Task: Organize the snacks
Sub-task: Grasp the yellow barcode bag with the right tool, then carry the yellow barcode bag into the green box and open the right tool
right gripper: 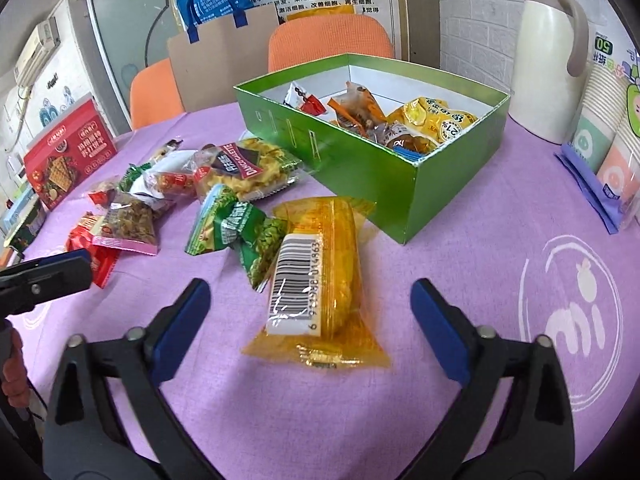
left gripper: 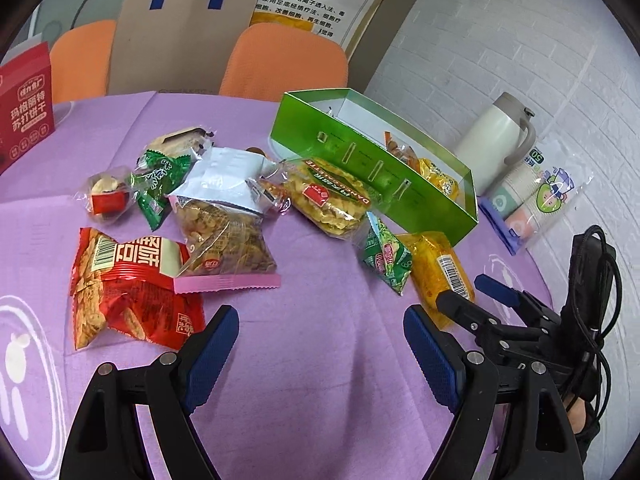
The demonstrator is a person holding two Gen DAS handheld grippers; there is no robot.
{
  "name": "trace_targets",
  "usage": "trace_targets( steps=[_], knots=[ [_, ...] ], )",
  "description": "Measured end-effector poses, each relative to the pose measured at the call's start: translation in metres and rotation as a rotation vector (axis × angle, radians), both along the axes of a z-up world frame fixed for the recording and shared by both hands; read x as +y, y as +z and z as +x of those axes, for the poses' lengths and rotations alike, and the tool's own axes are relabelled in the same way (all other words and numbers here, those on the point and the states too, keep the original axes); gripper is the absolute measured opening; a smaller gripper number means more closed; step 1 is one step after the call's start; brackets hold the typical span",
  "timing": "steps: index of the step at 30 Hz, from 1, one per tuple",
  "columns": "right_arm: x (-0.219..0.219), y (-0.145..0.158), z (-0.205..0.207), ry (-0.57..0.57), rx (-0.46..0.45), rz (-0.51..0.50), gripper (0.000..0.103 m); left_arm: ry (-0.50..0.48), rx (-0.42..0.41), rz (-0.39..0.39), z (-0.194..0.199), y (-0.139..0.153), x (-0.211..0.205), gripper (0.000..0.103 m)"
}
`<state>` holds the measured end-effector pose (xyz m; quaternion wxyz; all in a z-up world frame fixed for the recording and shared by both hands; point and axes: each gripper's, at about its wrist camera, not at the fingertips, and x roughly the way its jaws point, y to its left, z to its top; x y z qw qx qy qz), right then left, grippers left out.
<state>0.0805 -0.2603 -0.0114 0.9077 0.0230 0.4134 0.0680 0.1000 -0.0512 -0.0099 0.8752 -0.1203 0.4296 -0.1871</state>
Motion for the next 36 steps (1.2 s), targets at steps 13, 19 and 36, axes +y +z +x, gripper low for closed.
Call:
trace_targets(
  steps=[13, 19, 36],
  knots=[
    [0.022, -0.008, -0.055, 0.163, 0.031, 0.122, 0.049, -0.185, 0.030, -0.129, -0.015, -0.002, -0.024, 0.085],
    [0.021, -0.008, -0.071, 0.154, 0.021, 0.130, 0.052, -0.244, 0.069, -0.164, -0.012, -0.008, -0.049, 0.085],
    [0.021, -0.007, -0.079, 0.147, 0.020, 0.115, 0.055, -0.358, 0.193, -0.243, -0.004, -0.024, -0.077, 0.070]
  ],
)
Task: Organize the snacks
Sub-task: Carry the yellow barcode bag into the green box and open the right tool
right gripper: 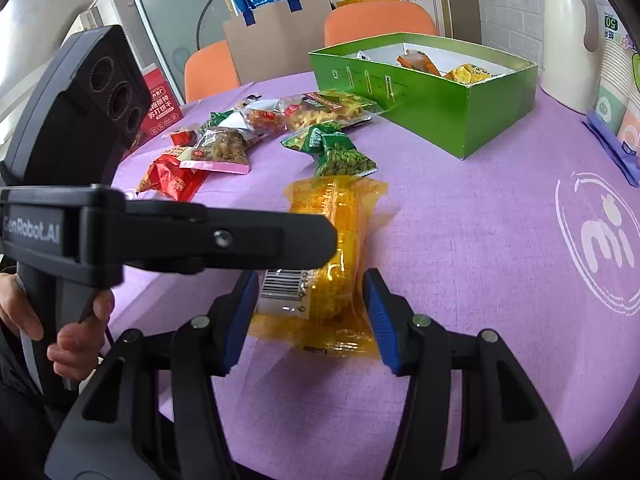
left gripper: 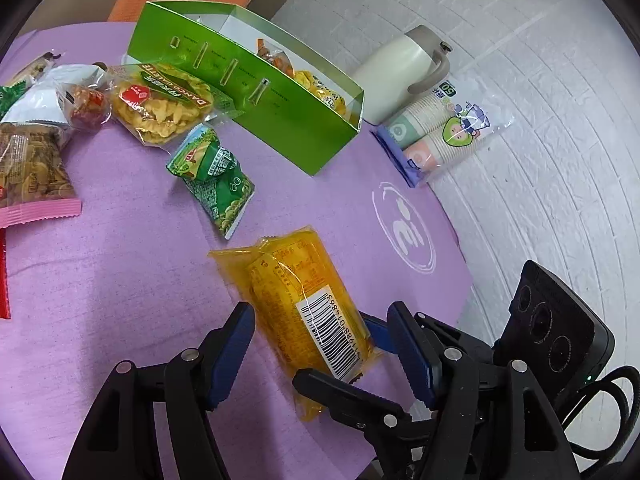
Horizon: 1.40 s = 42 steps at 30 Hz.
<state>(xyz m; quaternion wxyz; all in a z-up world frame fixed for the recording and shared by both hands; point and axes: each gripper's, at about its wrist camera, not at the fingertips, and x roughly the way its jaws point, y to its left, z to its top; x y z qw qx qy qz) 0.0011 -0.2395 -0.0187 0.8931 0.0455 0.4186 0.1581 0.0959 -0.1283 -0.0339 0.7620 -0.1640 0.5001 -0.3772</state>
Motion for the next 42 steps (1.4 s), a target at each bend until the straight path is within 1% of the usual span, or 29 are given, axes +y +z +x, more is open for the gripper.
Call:
trace_targets(
  steps=[3, 4, 5, 6, 8, 11, 14, 18, 23, 27, 32, 38, 42],
  knots=[
    [-0.002, -0.001, 0.004, -0.022, -0.005, 0.001, 0.050, -0.021, 0.011, 0.005, 0.001, -0.004, -0.007, 0.070],
    [-0.002, 0.000, 0.004, -0.036, -0.011, -0.013, 0.050, -0.023, 0.015, 0.003, 0.001, -0.006, -0.010, 0.061],
    [-0.002, 0.001, 0.005, -0.043, -0.014, -0.021, 0.048, -0.018, 0.014, 0.020, 0.002, -0.008, -0.013, 0.050],
    [-0.003, 0.003, 0.006, -0.046, -0.016, -0.017, 0.047, -0.012, 0.006, 0.040, 0.003, -0.009, -0.016, 0.047],
    [-0.006, 0.011, 0.005, -0.044, -0.039, -0.010, 0.047, -0.008, 0.003, 0.032, 0.003, -0.005, -0.018, 0.045],
    [-0.009, 0.027, 0.006, -0.040, -0.090, -0.018, 0.047, -0.018, -0.070, 0.050, 0.001, 0.013, -0.022, 0.044],
    [-0.012, 0.043, 0.013, -0.040, -0.139, -0.027, 0.047, -0.020, -0.135, 0.047, 0.004, 0.034, -0.025, 0.044],
    [-0.018, 0.060, 0.027, -0.048, -0.193, -0.030, 0.047, -0.015, -0.182, 0.027, 0.018, 0.056, -0.029, 0.044],
    [-0.030, 0.076, 0.049, -0.075, -0.245, -0.038, 0.047, -0.008, -0.244, 0.021, 0.038, 0.078, -0.042, 0.044],
    [-0.040, 0.080, 0.073, -0.109, -0.273, -0.034, 0.046, -0.005, -0.262, 0.000, 0.062, 0.087, -0.053, 0.044],
    [-0.056, 0.078, 0.102, -0.135, -0.271, -0.016, 0.046, 0.003, -0.280, -0.011, 0.094, 0.088, -0.067, 0.044],
    [-0.071, 0.069, 0.136, -0.174, -0.247, 0.005, 0.046, 0.023, -0.240, -0.026, 0.135, 0.079, -0.083, 0.044],
    [-0.076, 0.063, 0.152, -0.164, -0.241, 0.018, 0.046, 0.031, -0.237, -0.001, 0.151, 0.074, -0.090, 0.044]
  ],
)
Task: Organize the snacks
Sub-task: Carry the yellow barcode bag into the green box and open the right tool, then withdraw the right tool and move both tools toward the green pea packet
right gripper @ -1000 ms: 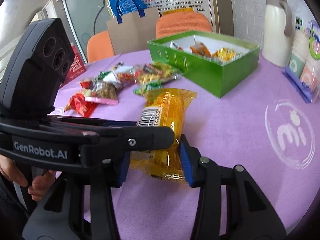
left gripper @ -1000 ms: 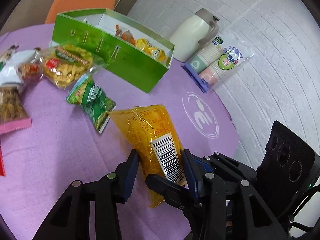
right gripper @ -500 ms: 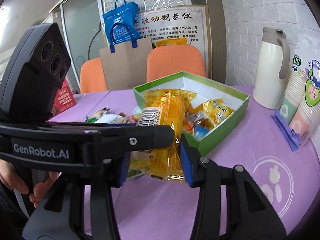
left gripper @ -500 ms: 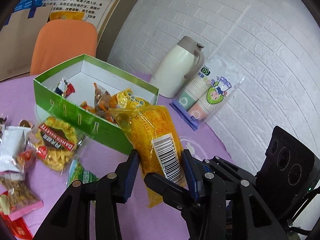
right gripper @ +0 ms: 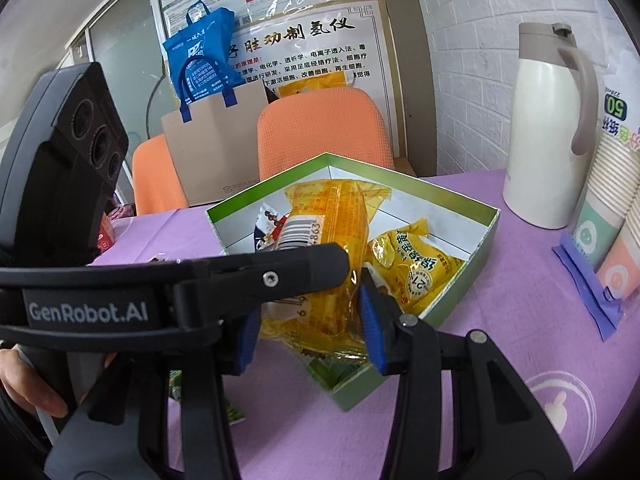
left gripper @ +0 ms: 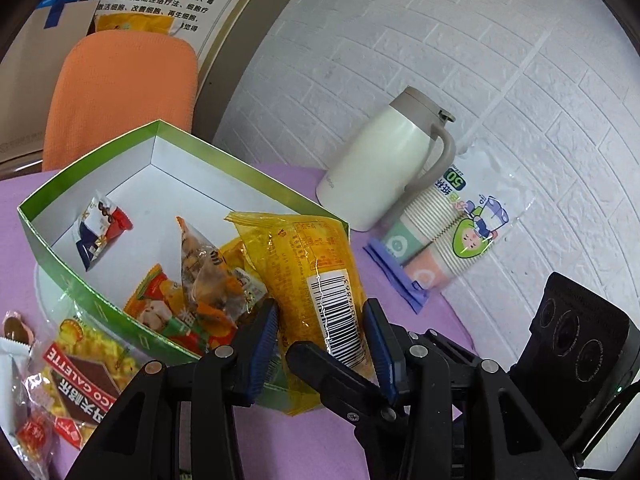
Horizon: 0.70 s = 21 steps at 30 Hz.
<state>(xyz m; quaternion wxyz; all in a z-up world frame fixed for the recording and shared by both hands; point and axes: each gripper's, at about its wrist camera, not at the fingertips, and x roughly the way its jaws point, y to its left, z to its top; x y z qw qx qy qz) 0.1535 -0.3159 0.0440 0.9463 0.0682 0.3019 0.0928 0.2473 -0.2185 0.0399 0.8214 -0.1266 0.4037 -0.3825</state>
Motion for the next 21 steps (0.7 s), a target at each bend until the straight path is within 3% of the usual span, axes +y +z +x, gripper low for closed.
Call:
trace_targets(
  steps=[2, 4, 6, 7, 10, 16, 21],
  knots=[
    [-0.001, -0.005, 0.006, 0.011, 0.002, 0.002, 0.047, 0.009, 0.001, 0.013, 0.006, -0.003, 0.000, 0.044],
    [0.000, -0.009, 0.009, 0.011, -0.004, -0.022, 0.057, 0.021, 0.011, 0.029, 0.010, -0.008, 0.002, 0.047],
    [0.003, -0.010, 0.007, -0.011, -0.016, -0.076, 0.088, 0.050, 0.025, 0.089, 0.012, -0.014, 0.004, 0.067],
    [0.004, -0.010, 0.004, -0.009, -0.026, -0.094, 0.090, 0.069, 0.026, 0.120, 0.013, -0.017, 0.005, 0.078],
    [0.004, -0.010, 0.001, 0.005, -0.019, -0.100, 0.093, 0.100, -0.032, 0.124, 0.005, -0.016, 0.016, 0.084],
    [0.005, 0.002, -0.012, -0.028, -0.022, -0.104, 0.098, 0.121, -0.015, 0.085, -0.002, -0.007, 0.035, 0.085],
    [0.013, 0.018, -0.043, -0.025, -0.067, -0.100, 0.102, 0.148, -0.088, 0.078, -0.027, 0.015, 0.049, 0.085]
  ],
)
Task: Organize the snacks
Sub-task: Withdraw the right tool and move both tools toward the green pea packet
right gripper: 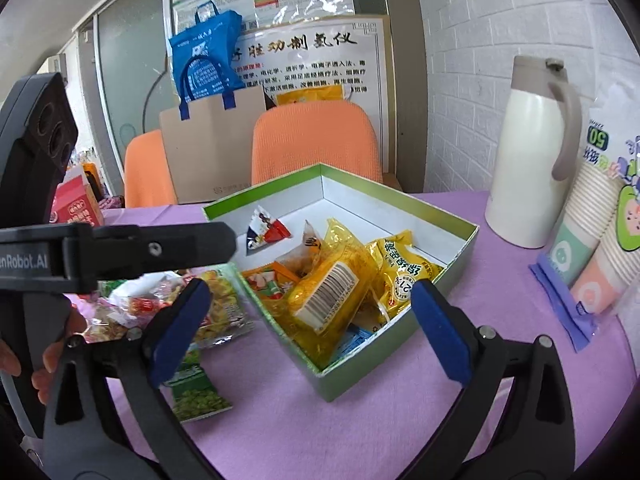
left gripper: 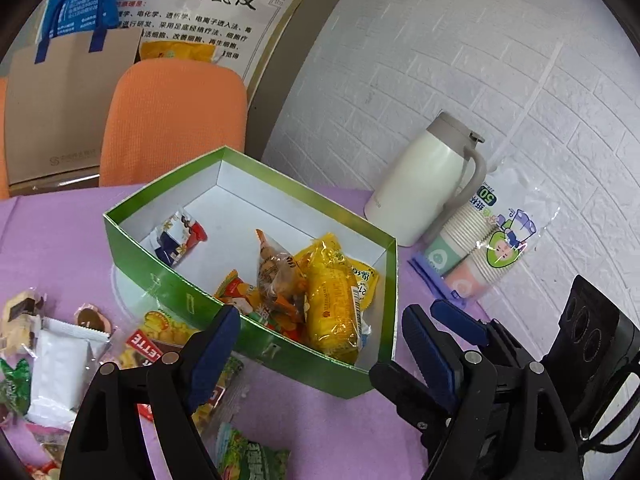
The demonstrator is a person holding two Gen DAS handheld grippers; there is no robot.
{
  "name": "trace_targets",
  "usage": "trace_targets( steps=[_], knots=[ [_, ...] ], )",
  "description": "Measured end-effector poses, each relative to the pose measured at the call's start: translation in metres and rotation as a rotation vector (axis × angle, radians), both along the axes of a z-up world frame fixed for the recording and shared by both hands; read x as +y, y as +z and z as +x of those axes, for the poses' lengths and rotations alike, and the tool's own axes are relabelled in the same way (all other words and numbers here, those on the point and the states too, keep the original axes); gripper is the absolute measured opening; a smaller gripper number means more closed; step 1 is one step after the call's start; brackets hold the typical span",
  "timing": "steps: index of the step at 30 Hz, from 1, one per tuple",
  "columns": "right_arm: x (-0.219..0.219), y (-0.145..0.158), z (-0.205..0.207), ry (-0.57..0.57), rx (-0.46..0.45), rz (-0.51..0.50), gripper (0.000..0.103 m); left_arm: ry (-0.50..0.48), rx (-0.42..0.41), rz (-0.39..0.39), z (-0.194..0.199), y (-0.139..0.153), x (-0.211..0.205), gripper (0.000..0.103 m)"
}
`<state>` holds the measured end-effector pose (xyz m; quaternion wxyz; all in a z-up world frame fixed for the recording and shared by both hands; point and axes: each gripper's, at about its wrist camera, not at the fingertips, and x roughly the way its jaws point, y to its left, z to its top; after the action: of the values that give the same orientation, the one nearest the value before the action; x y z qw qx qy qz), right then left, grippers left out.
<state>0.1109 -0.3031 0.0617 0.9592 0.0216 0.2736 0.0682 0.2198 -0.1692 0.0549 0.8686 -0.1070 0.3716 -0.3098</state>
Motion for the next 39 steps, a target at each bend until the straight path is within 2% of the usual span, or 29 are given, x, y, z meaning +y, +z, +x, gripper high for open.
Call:
trace_targets(
  steps=[3, 7, 13, 18, 22, 30, 31, 35, 38, 39],
  knots=[
    [0.005, 0.003, -0.020, -0.005, -0.010, 0.000, 0.102, 0.010, -0.056, 0.016, -0.024, 0.012, 0.014, 0.085],
    [0.013, -0.005, -0.044, 0.008, 0.005, 0.048, 0.102, 0.032, -0.079, 0.000, -0.056, 0.016, 0.038, 0.086],
    [0.028, -0.029, -0.064, 0.043, 0.093, 0.094, 0.102, 0.129, -0.042, 0.080, -0.090, -0.014, 0.072, 0.086],
    [0.044, -0.045, -0.062, 0.084, 0.163, 0.098, 0.102, 0.156, 0.050, 0.042, -0.113, -0.048, 0.106, 0.086],
    [0.057, -0.052, -0.056, 0.126, 0.206, 0.083, 0.102, 0.171, 0.081, 0.069, -0.129, -0.065, 0.129, 0.086],
    [0.088, -0.063, -0.034, 0.207, 0.256, -0.006, 0.101, 0.219, 0.070, 0.028, -0.141, -0.062, 0.171, 0.086],
    [0.090, -0.064, -0.029, 0.213, 0.260, -0.013, 0.100, 0.227, 0.065, 0.023, -0.142, -0.059, 0.177, 0.086],
    [0.097, -0.069, -0.010, 0.229, 0.295, -0.041, 0.084, 0.242, 0.038, 0.021, -0.147, -0.052, 0.188, 0.086],
    [0.102, -0.073, -0.002, 0.241, 0.312, -0.060, 0.079, 0.237, 0.033, 0.025, -0.147, -0.049, 0.190, 0.086],
    [0.103, -0.075, 0.000, 0.244, 0.318, -0.062, 0.072, 0.236, 0.030, 0.029, -0.147, -0.049, 0.190, 0.086]
  ],
)
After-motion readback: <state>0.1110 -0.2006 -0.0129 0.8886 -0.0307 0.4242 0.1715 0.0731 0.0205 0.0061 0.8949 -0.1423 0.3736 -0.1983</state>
